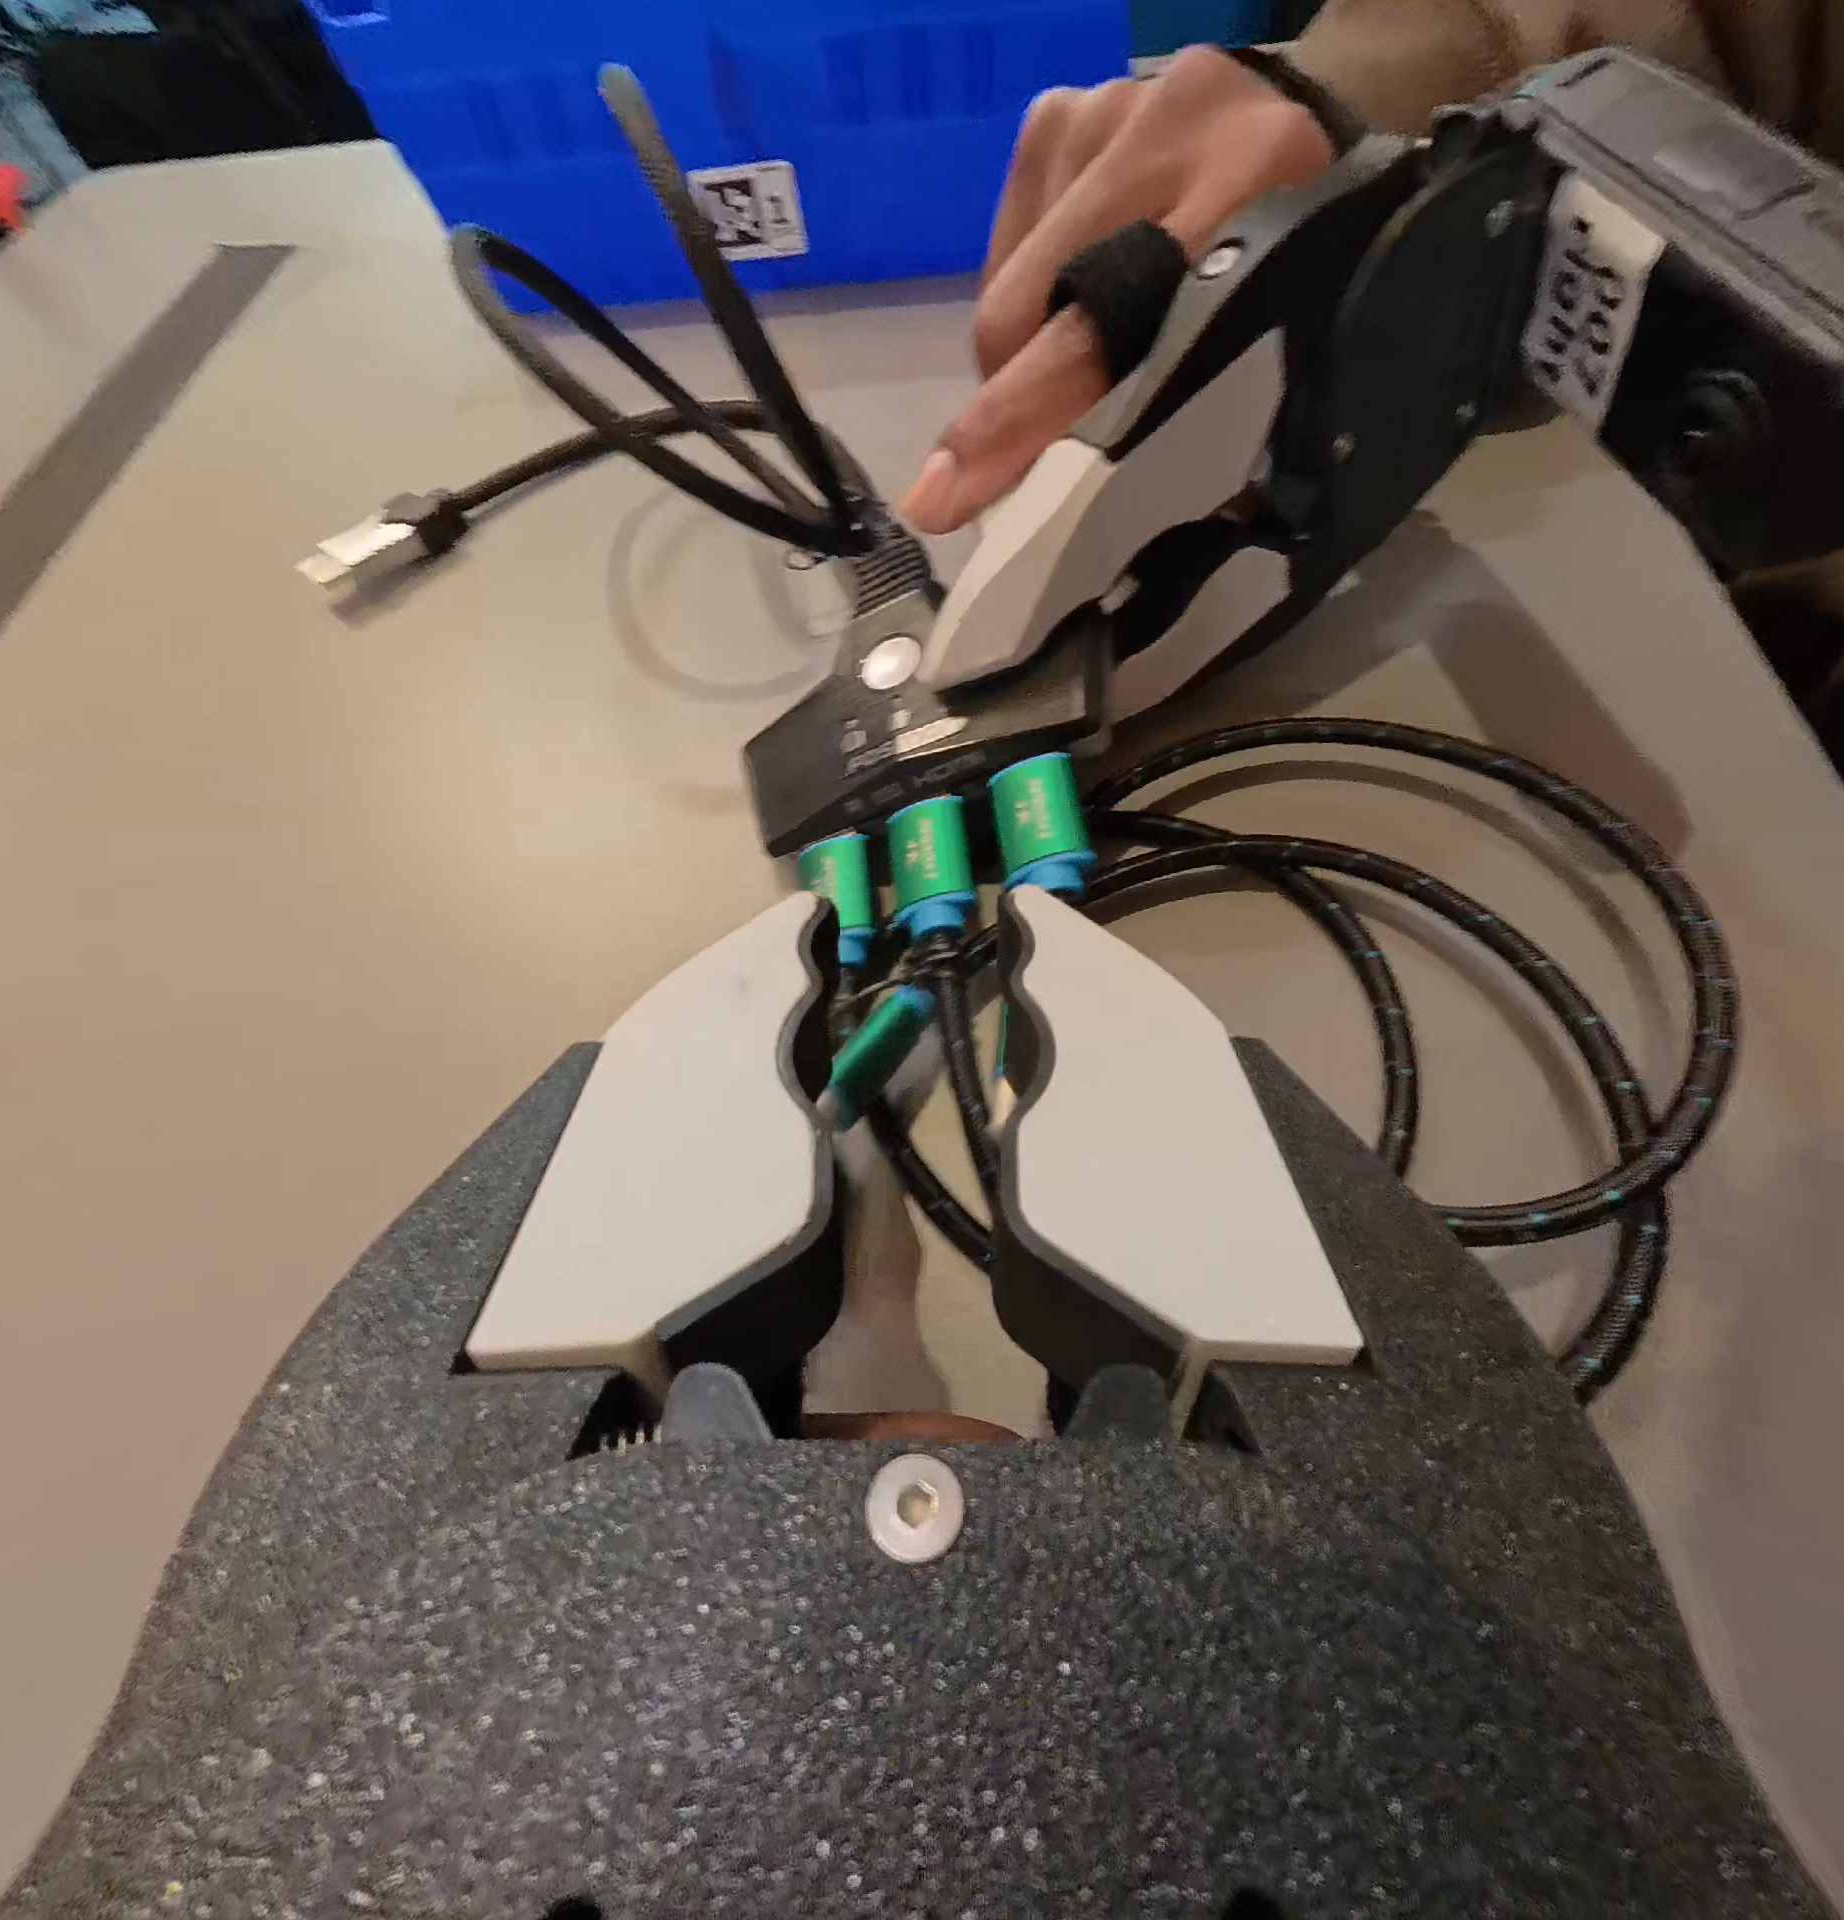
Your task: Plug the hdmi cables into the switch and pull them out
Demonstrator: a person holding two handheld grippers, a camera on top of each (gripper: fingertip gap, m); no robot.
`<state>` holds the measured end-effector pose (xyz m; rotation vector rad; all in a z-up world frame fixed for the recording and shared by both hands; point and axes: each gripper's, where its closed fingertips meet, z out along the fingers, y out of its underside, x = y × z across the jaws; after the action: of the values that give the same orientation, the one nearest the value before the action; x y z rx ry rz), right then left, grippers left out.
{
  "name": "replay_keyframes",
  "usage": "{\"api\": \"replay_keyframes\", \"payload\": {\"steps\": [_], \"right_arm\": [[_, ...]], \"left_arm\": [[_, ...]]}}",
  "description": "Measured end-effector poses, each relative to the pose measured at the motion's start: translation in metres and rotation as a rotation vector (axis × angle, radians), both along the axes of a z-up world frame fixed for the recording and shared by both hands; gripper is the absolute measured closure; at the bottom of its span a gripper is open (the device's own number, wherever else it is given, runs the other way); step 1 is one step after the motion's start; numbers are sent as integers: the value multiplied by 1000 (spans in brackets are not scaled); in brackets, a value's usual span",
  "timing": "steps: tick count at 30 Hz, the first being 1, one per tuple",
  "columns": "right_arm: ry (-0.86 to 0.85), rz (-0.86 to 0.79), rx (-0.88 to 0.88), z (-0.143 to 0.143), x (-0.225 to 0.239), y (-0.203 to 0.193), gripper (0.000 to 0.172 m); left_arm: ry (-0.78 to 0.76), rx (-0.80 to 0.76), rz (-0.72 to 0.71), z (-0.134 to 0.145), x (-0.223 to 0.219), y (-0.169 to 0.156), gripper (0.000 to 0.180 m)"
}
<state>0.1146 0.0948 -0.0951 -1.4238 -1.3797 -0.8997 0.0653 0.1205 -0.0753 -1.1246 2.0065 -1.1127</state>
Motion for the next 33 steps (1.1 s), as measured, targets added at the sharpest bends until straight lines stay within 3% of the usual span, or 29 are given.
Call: {"api": "replay_keyframes", "payload": {"steps": [7, 14, 22, 33], "right_arm": [[-82, 10, 67, 15, 5, 0, 151], [-155, -22, 167, 64, 21, 3, 151], [-257, -112, 274, 160, 72, -4, 151], [-302, -327, 450, 330, 181, -27, 151]], "left_arm": [[-160, -50, 235, 16, 5, 58, 154], [-271, -139, 363, 35, -1, 87, 159], [-242, -93, 375, 29, 1, 87, 160], [-212, -73, 382, 24, 2, 87, 161]]}}
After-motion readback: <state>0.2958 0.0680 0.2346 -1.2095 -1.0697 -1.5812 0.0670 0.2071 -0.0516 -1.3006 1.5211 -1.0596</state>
